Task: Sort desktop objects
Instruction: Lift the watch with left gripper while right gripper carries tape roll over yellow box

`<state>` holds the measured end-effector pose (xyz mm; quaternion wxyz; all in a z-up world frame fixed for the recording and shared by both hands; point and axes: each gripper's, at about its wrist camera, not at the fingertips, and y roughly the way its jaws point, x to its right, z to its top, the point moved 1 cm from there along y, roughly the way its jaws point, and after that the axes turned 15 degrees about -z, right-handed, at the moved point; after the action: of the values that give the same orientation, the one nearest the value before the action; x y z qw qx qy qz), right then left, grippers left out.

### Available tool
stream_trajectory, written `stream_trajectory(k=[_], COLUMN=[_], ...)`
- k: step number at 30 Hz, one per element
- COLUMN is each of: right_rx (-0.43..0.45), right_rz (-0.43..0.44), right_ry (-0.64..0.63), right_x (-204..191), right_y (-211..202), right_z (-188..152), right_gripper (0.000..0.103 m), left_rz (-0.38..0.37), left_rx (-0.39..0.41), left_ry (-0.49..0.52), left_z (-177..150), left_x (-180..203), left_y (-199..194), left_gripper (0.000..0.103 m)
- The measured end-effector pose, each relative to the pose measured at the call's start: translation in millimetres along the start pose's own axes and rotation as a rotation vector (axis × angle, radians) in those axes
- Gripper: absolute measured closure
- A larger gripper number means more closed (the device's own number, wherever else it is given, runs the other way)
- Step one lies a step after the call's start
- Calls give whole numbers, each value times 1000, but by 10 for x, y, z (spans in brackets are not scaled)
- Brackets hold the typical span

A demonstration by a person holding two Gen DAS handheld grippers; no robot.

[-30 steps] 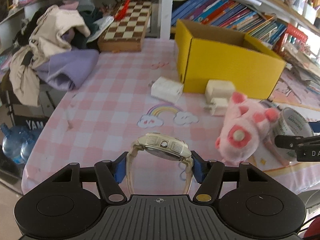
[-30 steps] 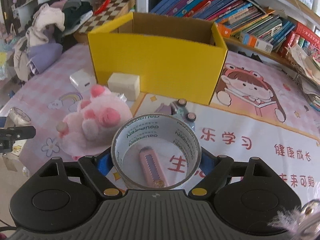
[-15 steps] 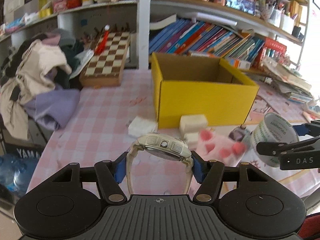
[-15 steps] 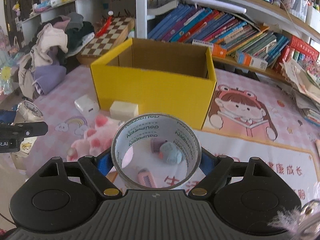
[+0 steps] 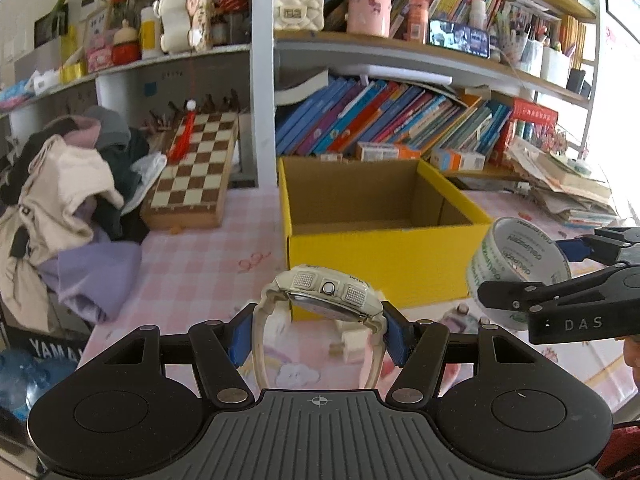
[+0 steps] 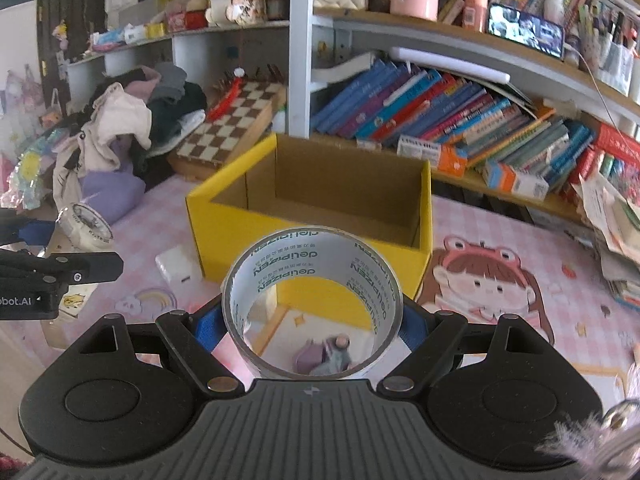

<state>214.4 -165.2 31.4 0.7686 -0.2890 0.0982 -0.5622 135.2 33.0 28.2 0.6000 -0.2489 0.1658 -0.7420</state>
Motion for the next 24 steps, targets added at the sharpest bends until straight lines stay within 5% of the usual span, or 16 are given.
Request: stream_trajectory(k=[24], right_rx=[155], right_rz=[68], right_ry=[-201], right_x=[342], right_y=[907], right_z=[962], right_gripper=[20], left_rz=[0], left_rx=[21], left_ry=[136], left_z=[918], left_x=[76], left_y=[822], left_gripper=[41])
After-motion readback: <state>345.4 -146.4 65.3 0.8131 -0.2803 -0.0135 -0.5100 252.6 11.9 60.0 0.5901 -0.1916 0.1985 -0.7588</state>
